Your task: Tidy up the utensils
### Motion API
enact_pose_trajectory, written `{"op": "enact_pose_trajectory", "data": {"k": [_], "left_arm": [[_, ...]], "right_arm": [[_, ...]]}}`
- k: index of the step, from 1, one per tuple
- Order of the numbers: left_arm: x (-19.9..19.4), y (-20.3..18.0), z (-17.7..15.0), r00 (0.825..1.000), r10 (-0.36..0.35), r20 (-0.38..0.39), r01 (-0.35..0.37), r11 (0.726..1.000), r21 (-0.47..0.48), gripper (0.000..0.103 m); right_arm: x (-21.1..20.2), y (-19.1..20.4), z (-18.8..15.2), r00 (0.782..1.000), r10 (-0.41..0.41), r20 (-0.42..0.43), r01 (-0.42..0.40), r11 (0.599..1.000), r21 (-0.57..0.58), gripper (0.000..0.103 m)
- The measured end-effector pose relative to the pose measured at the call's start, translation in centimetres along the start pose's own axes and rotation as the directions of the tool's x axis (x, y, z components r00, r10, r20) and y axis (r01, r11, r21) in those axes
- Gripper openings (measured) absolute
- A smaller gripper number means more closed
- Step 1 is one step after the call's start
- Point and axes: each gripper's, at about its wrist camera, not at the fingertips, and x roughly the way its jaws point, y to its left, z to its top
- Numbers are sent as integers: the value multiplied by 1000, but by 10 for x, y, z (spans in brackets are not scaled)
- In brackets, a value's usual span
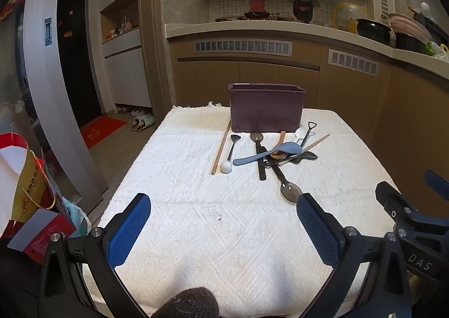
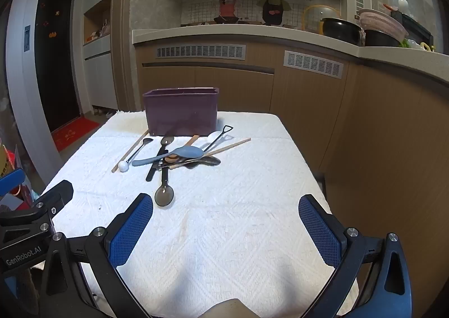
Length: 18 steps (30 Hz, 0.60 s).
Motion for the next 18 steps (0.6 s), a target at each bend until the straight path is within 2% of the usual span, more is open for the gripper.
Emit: {"op": "enact_pose_trajectory", "data": {"k": [18], "left_arm": [[0,-1,0,1000,0,0,0,1000,-1,103]], "right_arm": [[0,-1,0,1000,-3,3,3,1000,-2,103]]}}
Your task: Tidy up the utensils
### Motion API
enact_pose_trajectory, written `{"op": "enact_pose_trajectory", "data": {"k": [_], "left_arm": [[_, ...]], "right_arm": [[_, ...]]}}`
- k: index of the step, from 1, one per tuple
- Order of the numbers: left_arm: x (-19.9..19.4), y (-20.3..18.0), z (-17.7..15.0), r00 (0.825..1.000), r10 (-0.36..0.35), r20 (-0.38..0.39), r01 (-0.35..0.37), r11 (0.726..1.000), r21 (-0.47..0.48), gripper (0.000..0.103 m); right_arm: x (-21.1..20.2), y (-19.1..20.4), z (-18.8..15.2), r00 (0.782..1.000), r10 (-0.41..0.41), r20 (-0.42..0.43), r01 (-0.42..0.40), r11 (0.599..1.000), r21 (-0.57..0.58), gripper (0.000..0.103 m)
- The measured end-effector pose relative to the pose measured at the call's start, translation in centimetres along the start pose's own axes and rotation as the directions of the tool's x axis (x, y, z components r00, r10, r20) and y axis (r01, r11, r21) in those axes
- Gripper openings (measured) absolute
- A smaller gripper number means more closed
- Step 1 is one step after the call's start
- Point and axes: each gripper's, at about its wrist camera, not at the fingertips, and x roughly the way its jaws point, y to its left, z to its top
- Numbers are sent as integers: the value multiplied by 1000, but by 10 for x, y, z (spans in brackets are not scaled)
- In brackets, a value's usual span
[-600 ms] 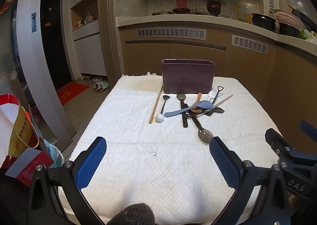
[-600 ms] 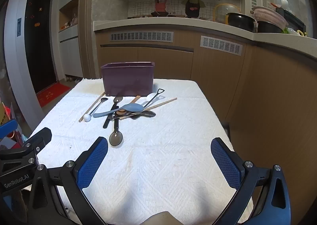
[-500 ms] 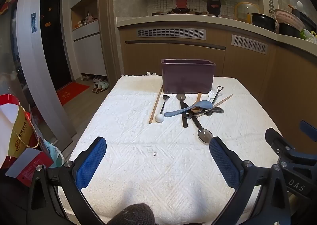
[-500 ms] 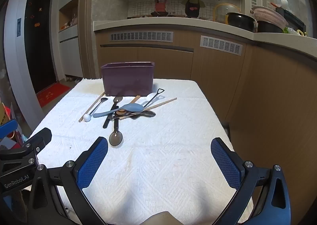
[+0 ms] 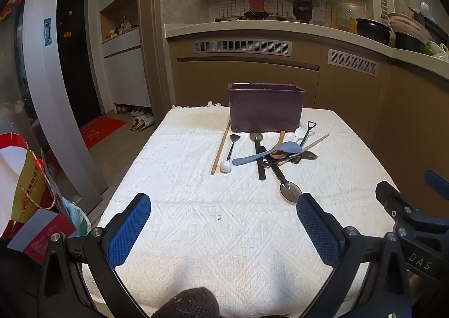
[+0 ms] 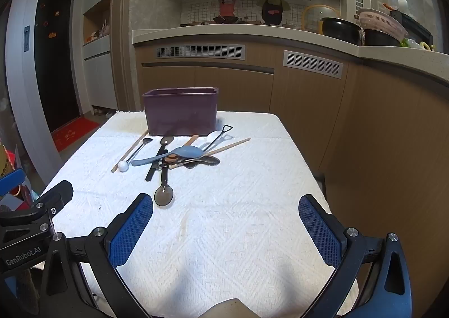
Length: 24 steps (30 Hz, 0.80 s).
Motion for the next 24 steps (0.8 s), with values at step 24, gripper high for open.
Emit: {"op": "enact_pose_trajectory", "data": {"k": [24], "left_arm": [[1,-2,-2,1000,-3,1,3,1000,8,103]], "right_arm": [[0,2,1,1000,-4,-1,4,1000,-4,103]]}}
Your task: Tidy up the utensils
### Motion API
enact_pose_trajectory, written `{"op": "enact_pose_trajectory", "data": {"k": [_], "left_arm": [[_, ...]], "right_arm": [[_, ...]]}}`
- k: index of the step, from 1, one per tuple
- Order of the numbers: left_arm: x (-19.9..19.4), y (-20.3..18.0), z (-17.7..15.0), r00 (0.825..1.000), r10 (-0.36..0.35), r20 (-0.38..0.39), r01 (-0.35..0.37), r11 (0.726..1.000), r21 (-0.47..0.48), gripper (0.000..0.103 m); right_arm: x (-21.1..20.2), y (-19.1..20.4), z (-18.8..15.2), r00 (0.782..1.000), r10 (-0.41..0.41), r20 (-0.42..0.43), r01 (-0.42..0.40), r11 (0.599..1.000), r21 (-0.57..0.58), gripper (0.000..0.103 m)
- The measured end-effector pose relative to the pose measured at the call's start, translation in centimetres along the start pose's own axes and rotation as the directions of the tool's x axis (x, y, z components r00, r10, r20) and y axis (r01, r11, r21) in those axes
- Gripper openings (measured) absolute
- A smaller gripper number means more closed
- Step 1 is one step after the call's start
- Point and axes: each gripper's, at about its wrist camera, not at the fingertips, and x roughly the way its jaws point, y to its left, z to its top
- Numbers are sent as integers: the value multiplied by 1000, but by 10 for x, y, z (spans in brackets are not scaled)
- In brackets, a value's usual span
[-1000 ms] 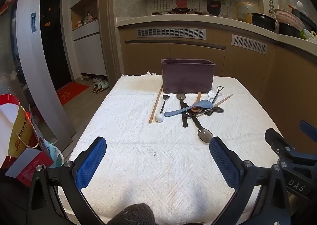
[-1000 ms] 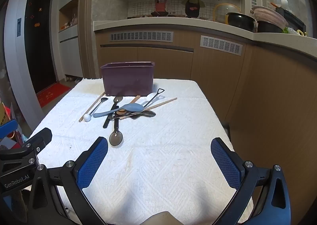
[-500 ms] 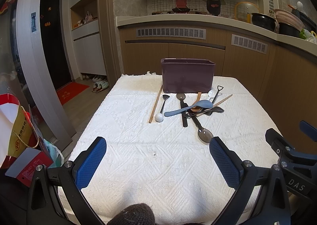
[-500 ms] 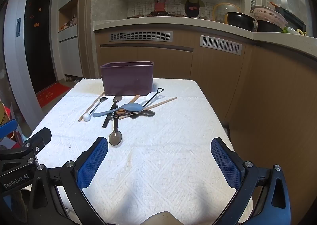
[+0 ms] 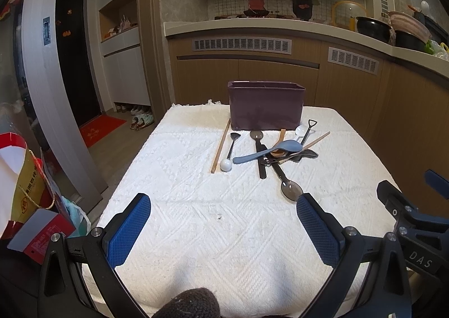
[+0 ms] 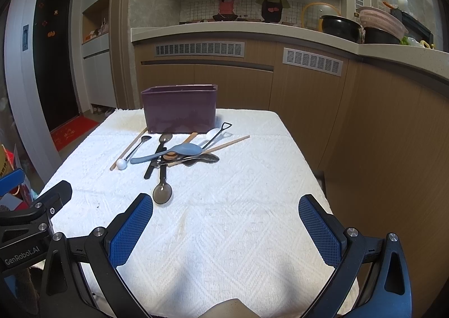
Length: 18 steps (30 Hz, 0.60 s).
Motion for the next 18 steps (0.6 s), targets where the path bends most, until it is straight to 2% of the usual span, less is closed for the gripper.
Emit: {"op": "enact_pose_trajectory", "data": {"k": [6,9,13,15,18], "left_arm": [[19,8,28,999,-11,38,9,999,48,103],[50,12,42,998,-62,-14,63,996,63,103],[98,15,49,990,-95,-107,105,990,94,103],[124,14,53,971,-167,-173,190,973,127,103],[157,10,59,919,-291,-267,338,929,150,103]], "right_arm": [[16,-3,17,1000,-22,19,23,999,-46,103],[30,-4,39,1000,-14,23,16,997,-79,103],[64,-6,53,1000,22,1,-22,992,-126,103],[88,-9,58,998,36,-44,-42,990,-132,103],[125,-21,61,984,113,-139,-125,989,-79,103]]}}
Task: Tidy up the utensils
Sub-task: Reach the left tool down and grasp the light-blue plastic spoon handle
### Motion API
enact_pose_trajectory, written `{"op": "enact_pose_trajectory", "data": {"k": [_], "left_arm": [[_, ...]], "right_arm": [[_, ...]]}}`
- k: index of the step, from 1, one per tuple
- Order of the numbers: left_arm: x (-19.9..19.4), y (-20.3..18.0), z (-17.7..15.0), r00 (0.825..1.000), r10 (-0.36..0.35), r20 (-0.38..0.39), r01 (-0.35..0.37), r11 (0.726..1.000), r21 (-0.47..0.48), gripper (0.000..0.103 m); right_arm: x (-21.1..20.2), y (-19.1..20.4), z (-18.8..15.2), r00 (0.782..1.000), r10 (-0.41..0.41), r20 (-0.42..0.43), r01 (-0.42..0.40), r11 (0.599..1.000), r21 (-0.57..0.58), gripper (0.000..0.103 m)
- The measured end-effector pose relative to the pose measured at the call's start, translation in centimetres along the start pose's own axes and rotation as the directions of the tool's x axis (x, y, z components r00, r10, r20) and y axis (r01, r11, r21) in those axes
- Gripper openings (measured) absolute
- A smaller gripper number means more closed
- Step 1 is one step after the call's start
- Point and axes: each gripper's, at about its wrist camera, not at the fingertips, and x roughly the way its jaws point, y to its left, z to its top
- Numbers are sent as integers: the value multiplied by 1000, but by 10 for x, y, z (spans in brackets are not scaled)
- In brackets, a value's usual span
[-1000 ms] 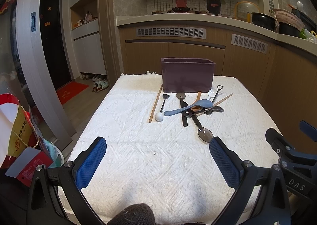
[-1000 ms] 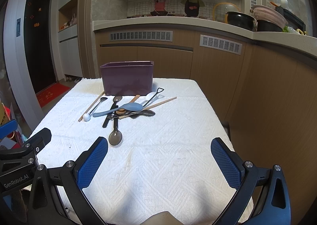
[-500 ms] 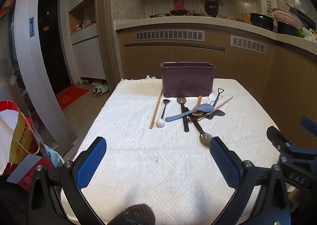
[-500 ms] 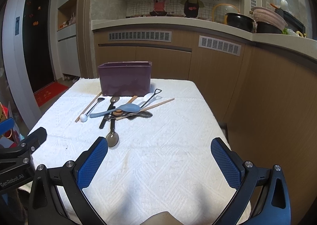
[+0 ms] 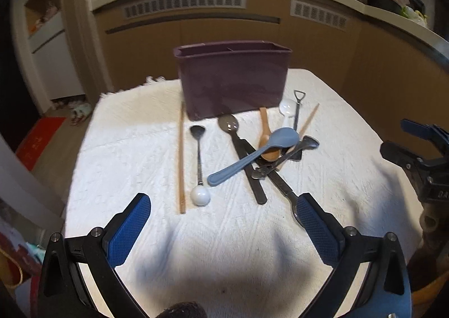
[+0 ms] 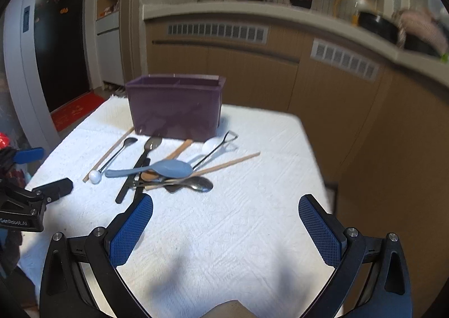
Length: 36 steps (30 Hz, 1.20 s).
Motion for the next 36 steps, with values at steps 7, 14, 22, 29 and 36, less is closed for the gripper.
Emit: {"op": "enact_pose_trajectory", "data": {"k": [7,14,22,29,36], "left_arm": [[25,2,25,997,-72,20,67,984,166,103],[66,-17,55,991,-72,-116,97,970,223,103],[88,-46,67,979,-107,-176,157,940,303,103],[90,-50,73,980,-96,-173,156,913,376,101],[121,-73,81,960,-80,-268,192,885,425,75]], "right_arm": [[58,-30,-15,976,141,-168,-125,987,104,103],[88,-39,-32,923,254,-288,-197,957,210,103],[93,-46,-29,909,285,-304,-221,949,226,103],[94,-44,-28,897,289,-335,-248,955,162,103],[75,-49,-21,947,219,-235,-199,974,105,103]]}}
